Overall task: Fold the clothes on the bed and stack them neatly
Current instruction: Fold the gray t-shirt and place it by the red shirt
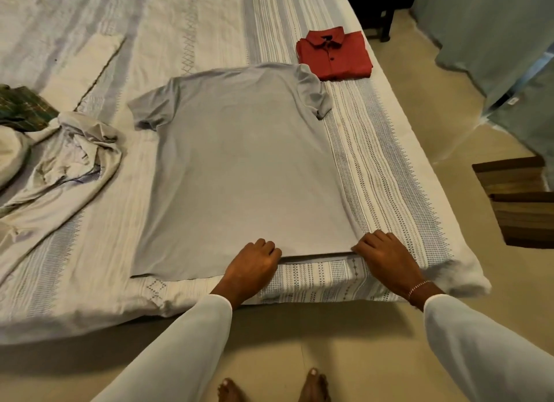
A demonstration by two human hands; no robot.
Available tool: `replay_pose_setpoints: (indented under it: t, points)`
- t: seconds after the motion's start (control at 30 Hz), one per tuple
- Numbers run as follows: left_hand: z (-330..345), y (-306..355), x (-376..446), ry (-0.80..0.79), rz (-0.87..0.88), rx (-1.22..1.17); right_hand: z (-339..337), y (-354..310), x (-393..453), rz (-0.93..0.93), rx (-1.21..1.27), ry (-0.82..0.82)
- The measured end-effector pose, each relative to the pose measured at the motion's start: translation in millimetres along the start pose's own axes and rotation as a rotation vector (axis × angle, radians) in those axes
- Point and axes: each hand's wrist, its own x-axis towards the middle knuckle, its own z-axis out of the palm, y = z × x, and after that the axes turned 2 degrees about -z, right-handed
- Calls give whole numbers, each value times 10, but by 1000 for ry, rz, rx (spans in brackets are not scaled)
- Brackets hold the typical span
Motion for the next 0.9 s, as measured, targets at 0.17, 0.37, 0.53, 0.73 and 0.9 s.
replay_pose_setpoints:
  t: [0.17,0.37,0.53,0.73,0.9]
  points:
    - [82,40,-54,-81,10,40,21,-22,-30,-24,11,-53]
    - [-43,-205,-220,-100,-100,1,-32,-107,178,59,90,-29]
    - [-88,-434,-422,-229,-126,28,57,-103,269,210,156,-74]
    - [-493,-561,-37,-144,-176,-81,-140,39,620,337,253,-148]
    - [-955,-796,736,-67,-213,-96,-305,325,1272,547,429,-134]
